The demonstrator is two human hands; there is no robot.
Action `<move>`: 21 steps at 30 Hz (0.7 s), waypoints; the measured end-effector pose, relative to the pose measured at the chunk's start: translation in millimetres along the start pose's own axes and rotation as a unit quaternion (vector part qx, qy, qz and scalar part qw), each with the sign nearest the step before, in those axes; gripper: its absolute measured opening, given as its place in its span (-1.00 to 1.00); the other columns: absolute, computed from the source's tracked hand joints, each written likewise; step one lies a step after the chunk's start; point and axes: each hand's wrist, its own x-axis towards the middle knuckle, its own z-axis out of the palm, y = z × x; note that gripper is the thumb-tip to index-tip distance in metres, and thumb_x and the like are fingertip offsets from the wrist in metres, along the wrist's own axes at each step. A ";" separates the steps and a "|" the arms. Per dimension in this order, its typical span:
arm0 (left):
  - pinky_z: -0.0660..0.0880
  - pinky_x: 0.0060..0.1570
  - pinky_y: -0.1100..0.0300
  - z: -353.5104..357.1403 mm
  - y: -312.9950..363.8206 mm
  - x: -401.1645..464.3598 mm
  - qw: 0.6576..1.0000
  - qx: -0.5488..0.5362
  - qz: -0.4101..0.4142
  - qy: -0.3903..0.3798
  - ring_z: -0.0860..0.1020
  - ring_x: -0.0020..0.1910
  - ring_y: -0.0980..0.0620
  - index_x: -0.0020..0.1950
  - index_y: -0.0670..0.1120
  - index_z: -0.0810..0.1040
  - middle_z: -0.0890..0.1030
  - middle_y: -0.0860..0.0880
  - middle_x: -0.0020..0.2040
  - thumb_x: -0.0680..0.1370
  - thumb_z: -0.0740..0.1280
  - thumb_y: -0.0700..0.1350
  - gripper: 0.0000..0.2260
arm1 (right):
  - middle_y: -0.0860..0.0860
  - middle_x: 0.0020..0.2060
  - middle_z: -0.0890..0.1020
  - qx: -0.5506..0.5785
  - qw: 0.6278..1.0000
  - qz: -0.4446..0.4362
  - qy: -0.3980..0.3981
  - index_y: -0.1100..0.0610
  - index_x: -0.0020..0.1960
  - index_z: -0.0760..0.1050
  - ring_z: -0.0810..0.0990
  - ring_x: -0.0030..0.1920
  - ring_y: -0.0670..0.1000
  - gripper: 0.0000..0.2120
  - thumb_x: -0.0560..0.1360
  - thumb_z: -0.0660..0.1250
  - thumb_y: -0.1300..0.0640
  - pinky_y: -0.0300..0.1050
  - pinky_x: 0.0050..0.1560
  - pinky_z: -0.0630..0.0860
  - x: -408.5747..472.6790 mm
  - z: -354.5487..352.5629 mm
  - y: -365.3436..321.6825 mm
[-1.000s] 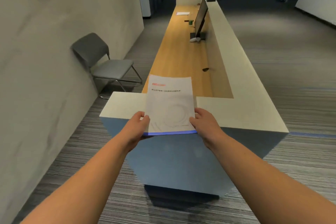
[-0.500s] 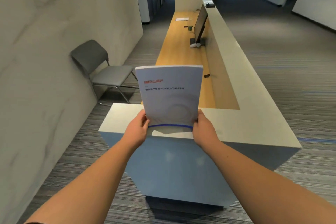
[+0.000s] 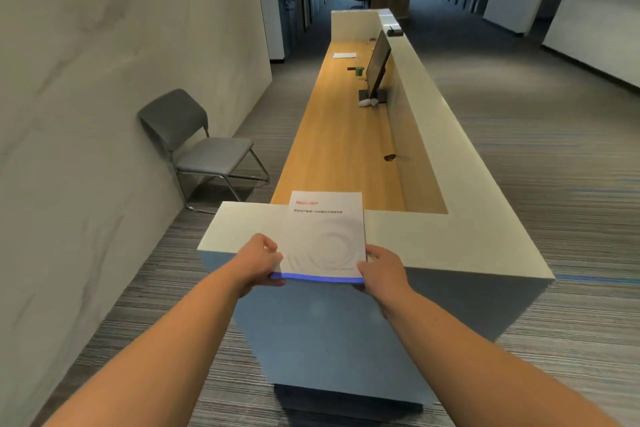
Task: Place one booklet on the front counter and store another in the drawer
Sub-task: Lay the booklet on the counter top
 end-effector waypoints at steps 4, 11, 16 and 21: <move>0.68 -0.19 -0.05 9.5 -9.2 -1.9 0.998 -0.043 0.005 0.035 0.52 -0.13 -0.09 0.06 -0.15 0.40 0.44 -0.14 0.00 0.56 0.28 -0.30 -0.87 | -0.01 0.02 0.58 0.024 1.000 -0.001 0.003 0.07 0.31 0.46 0.64 -0.07 0.01 -0.58 0.49 0.25 0.32 0.06 -0.04 0.68 -2.8 -2.5 6.6; 0.65 -0.33 0.14 15.0 -9.3 -7.1 0.995 -0.068 0.010 0.070 0.55 0.08 -0.16 0.19 -0.14 0.44 0.43 -0.13 0.24 0.58 0.27 -0.27 -0.81 | 0.04 0.13 0.65 0.021 0.999 -0.009 -0.023 0.08 0.34 0.50 0.68 0.02 0.05 -0.56 0.48 0.27 0.30 0.04 -0.01 0.68 5.6 -8.1 11.6; 0.66 -0.26 0.11 13.5 -9.9 -11.1 0.995 -0.079 -0.002 0.055 0.56 0.01 -0.11 0.21 -0.11 0.45 0.47 -0.12 0.21 0.59 0.26 -0.23 -0.80 | 0.03 0.16 0.62 -0.054 0.998 -0.003 -0.043 0.01 0.38 0.42 0.68 -0.01 0.09 -0.60 0.55 0.21 0.12 -0.10 -0.18 0.65 -3.0 -12.1 4.0; 0.57 -0.12 0.04 -28.6 -6.6 -17.2 0.987 -0.047 0.046 0.145 0.59 -0.13 -0.03 0.18 -0.12 0.52 0.64 -0.15 0.10 0.61 0.21 -0.16 -0.81 | -0.01 0.01 0.59 -0.207 0.968 -0.138 0.039 0.09 0.28 0.42 0.58 -0.12 -0.04 -0.70 0.58 0.13 0.10 -0.19 -0.22 0.41 -17.1 -27.7 -33.8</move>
